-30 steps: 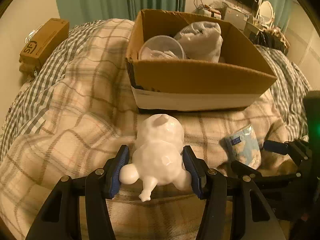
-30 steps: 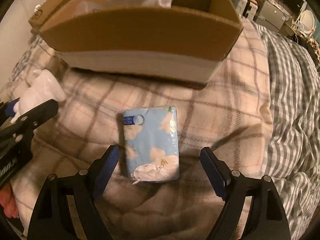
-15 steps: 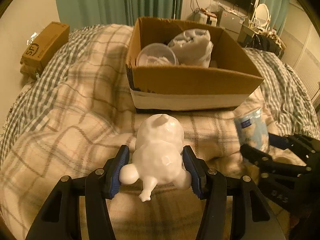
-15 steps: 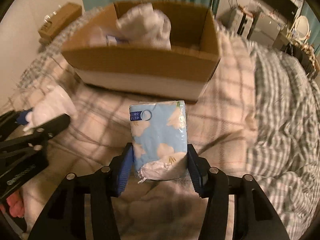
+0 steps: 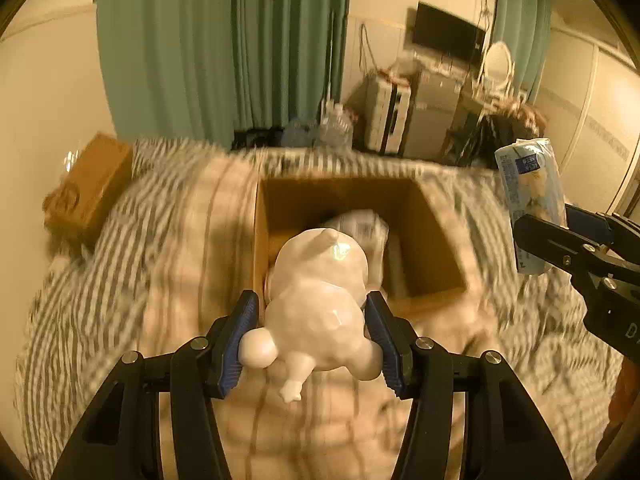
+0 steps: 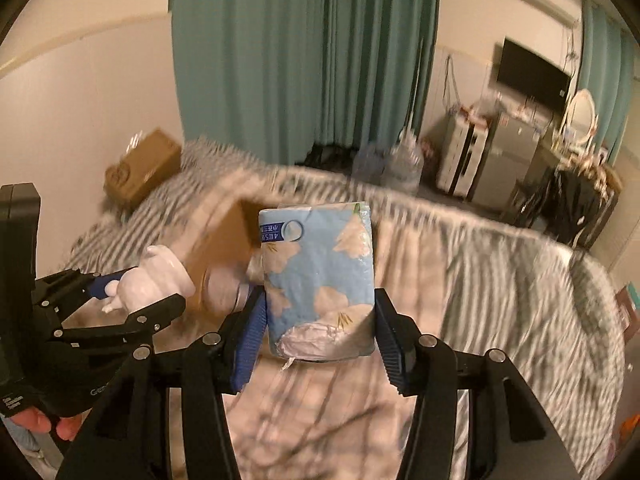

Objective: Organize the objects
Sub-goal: 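Place the figurine and tissue pack into the box and open both grippers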

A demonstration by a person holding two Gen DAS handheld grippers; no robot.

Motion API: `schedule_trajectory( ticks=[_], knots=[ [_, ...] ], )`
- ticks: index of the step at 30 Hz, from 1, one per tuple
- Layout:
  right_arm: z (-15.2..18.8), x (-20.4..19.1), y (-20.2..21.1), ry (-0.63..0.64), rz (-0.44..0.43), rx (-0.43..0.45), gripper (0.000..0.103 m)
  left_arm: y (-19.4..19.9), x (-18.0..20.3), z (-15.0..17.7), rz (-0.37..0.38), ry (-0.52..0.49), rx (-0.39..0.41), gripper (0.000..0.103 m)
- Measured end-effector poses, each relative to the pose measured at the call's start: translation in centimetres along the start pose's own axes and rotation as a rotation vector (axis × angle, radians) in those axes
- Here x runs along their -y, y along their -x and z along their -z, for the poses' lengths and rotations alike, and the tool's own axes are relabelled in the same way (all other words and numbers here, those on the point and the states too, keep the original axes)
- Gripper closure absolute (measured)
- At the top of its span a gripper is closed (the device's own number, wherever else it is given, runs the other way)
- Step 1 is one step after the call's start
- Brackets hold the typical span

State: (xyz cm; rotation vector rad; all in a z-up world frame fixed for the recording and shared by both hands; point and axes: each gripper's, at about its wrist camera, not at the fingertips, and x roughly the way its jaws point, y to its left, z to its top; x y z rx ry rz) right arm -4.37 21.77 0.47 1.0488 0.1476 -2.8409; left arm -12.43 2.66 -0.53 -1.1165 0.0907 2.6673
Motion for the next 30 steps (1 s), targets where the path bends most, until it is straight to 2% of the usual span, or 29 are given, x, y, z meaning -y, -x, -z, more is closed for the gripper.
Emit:
schedule_trajectory(
  ticks=[5, 10, 15, 21, 25, 26, 27, 28, 29, 30],
  knots=[
    [-4.7, 0.9, -0.6, -0.009, 0.021, 0.057, 0.052, -0.7, 0.1, -5.5, -0.009, 0.002, 0.081, 0.046],
    [-7.0, 2.0, -3.7, -0.04, 0.011, 0.065, 0.052, -3.4, 0.2, -8.2, -0.007, -0.005, 0.09, 0.046],
    [-6.6, 2.8, -8.2, -0.075, -0.017, 0.026, 0.052, -7.8, 0.9, -7.8, -0.016, -0.048, 0.045, 0.046],
    [-4.2, 3.3, -13.5, -0.102, -0.041, -0.054, 0.052, -13.1, 1.0, -6.3, -0.025, -0.053, -0.046, 0.046],
    [-3.2, 4.2, -15.1, -0.135, -0.046, -0.067, 0.049, -14.2, 1.2, -5.5, -0.031, -0.046, -0.062, 0.043],
    [-3.1, 4.4, -15.3, -0.138, -0.05, -0.074, 0.041, -14.3, 1.1, -5.4, -0.034, -0.046, -0.068, 0.037],
    [-3.1, 4.4, -15.3, -0.14, -0.044, -0.071, 0.035, -14.3, 1.1, -5.3, -0.044, -0.044, -0.071, 0.025],
    [-3.0, 4.6, -15.0, -0.147, -0.03, -0.055, 0.028, -14.1, 1.1, -5.3, -0.056, -0.041, -0.067, 0.019],
    [-3.0, 4.7, -14.8, -0.152, -0.028, -0.046, 0.027, -13.7, 1.1, -5.3, -0.067, -0.036, -0.056, 0.013],
    [-3.1, 4.8, -14.4, -0.159, -0.032, -0.038, 0.027, -13.2, 1.3, -5.4, -0.068, -0.035, -0.045, 0.013]
  ],
)
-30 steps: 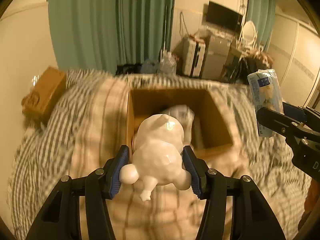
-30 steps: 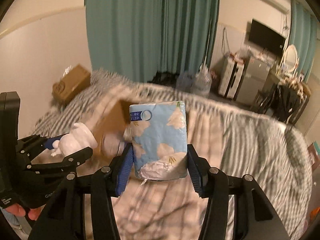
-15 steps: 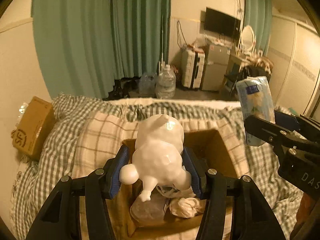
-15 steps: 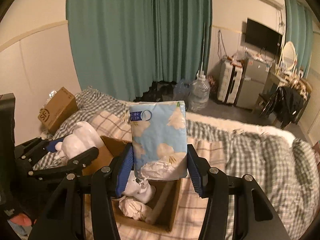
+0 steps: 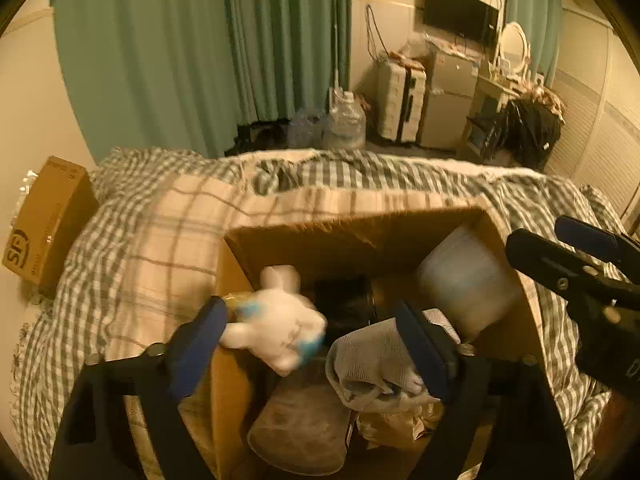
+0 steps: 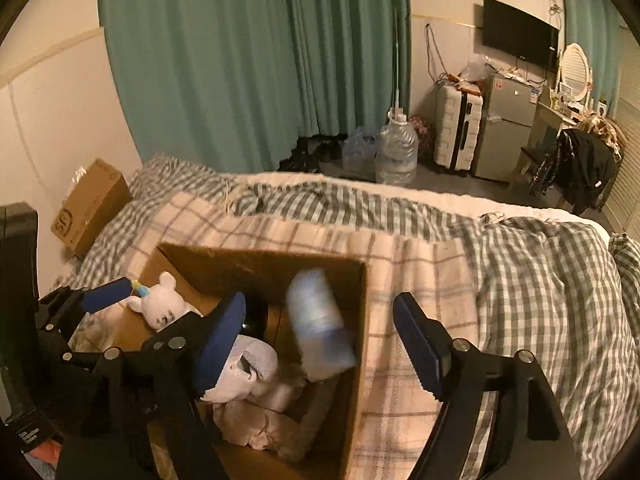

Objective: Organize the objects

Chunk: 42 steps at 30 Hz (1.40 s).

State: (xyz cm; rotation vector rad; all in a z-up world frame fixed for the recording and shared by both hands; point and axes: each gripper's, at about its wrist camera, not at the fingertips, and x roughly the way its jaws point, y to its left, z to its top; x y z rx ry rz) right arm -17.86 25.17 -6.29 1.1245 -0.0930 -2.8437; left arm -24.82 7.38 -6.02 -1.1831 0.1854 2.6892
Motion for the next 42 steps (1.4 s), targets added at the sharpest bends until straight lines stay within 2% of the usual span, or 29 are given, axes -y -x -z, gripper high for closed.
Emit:
schedule_trajectory(
  ticks=[4, 9, 16, 20, 23, 26, 32, 36, 39, 42],
  knots=[
    [-0.5, 0.4, 2.6, -0.014, 0.009, 0.04, 0.02, 2.6, 0.2, -0.5, -0.008, 0.001, 0.031, 0.008],
    [-1.2, 0.3, 8.0, -0.023, 0.023, 0.119, 0.015, 7.5, 0.0, -1.4, -0.001, 0.016, 0.11, 0.002],
    [-1.2, -0.7, 17.9, -0.015, 0.044, 0.267, 0.01, 16.1, 0.5, -1.9, 0.008, 0.043, 0.255, 0.0],
    [-0.1, -1.7, 23.5, 0.004, 0.049, 0.36, 0.0, 21.2, 0.7, -1.1, 0.012, 0.057, 0.347, 0.0],
    [1.0, -2.4, 26.8, 0.025, 0.052, 0.406, 0.0, 24.6, 0.2, 0.2, 0.0, 0.087, 0.414, 0.0],
    [2.5, -2.9, 28.7, 0.032, 0.062, 0.43, 0.0, 26.5, -0.4, 1.6, -0.003, 0.129, 0.448, 0.0],
    [6.4, -3.4, 28.6, 0.058, 0.131, 0.449, 0.0, 26.9, -1.7, 5.1, -0.046, 0.18, 0.487, 0.0],
    [8.7, -2.6, 25.5, 0.04, 0.12, 0.43, 0.0, 24.8, -1.5, 7.5, -0.079, 0.197, 0.485, 0.0],
    [10.2, -1.5, 22.2, 0.013, 0.14, 0.426, 0.0, 22.4, -0.3, 9.6, -0.113, 0.145, 0.49, 0.0],
    [11.5, -1.1, 18.3, 0.037, 0.178, 0.364, 0.0, 20.1, 0.9, 11.3, -0.136, 0.094, 0.462, 0.0]
  ],
)
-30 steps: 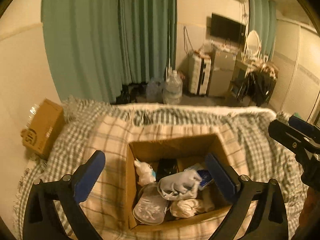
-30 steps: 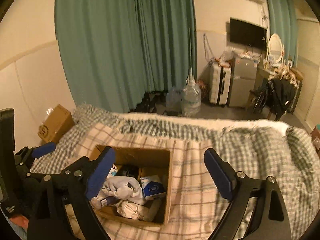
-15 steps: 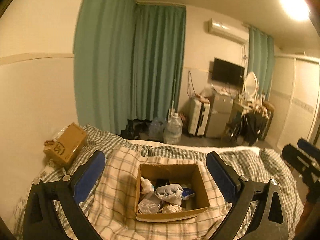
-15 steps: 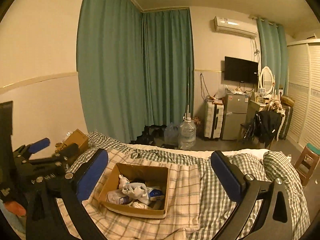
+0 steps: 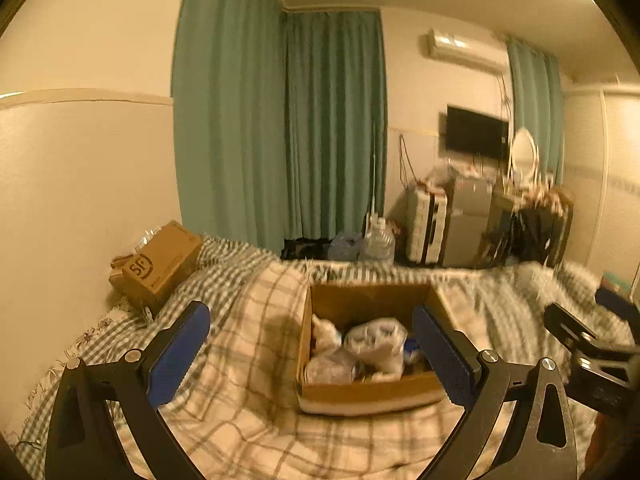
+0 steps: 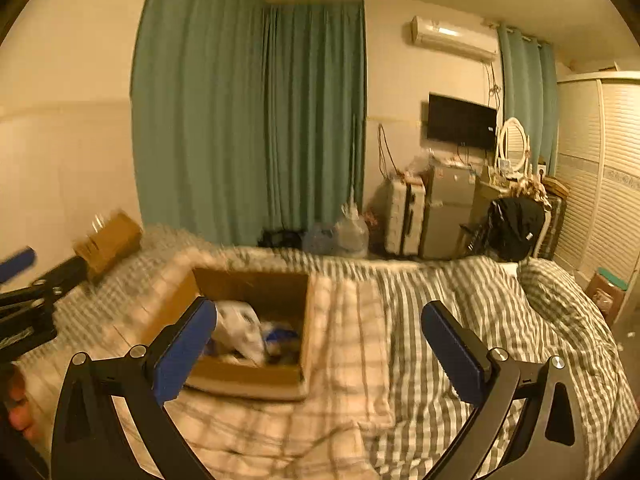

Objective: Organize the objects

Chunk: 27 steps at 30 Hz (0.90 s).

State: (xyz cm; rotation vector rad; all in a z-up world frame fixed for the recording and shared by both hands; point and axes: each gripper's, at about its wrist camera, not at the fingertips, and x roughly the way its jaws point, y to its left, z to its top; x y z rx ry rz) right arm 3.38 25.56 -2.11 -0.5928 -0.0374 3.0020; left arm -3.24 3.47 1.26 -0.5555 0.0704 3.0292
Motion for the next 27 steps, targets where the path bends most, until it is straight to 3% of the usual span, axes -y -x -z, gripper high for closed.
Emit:
schedule_trajectory(
  ticks=[7, 27],
  knots=[
    [2.0, -0.2, -3.0, 0.009, -0.039, -0.068, 0.0, -2.0, 1.8, 3.0, 0.012, -0.034, -0.075, 0.0],
    [2.2, -0.5, -3.1, 0.014, -0.045, -0.081, 0.0, -2.2, 1.5, 2.9, -0.001, -0.029, -0.098, 0.0]
  ],
)
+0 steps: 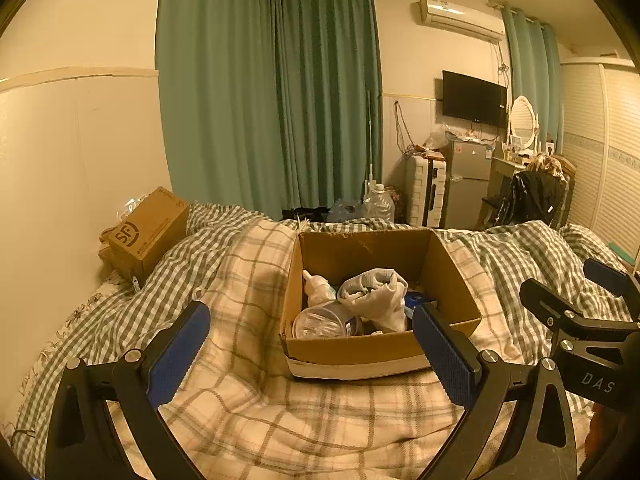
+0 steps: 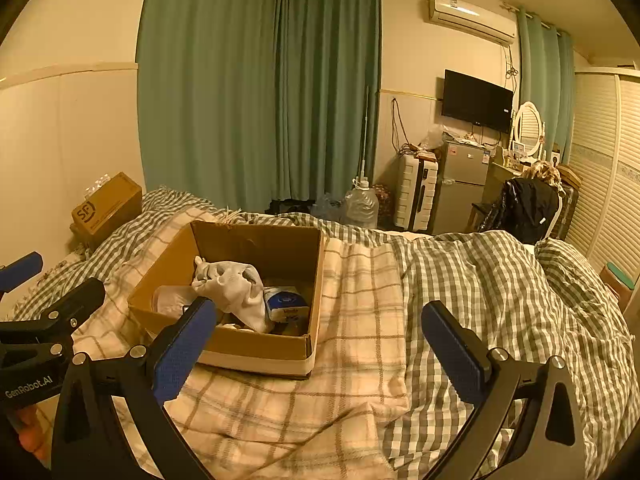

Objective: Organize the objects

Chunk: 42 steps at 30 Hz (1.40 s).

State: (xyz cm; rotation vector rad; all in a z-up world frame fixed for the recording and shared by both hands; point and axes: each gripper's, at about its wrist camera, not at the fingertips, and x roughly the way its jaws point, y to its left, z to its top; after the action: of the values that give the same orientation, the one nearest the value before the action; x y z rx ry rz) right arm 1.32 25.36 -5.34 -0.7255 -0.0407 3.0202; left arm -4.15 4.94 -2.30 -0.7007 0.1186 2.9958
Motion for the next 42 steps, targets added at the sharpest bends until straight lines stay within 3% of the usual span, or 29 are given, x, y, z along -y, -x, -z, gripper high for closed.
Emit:
schedule_trajectory(
  ticks=[42],
  knots=[
    [0.04, -0.1, -0.1, 0.0, -0.003, -0.005, 0.0, -0.25, -0.74, 0.38, -0.013, 0.019, -0.016, 0.0]
  ],
)
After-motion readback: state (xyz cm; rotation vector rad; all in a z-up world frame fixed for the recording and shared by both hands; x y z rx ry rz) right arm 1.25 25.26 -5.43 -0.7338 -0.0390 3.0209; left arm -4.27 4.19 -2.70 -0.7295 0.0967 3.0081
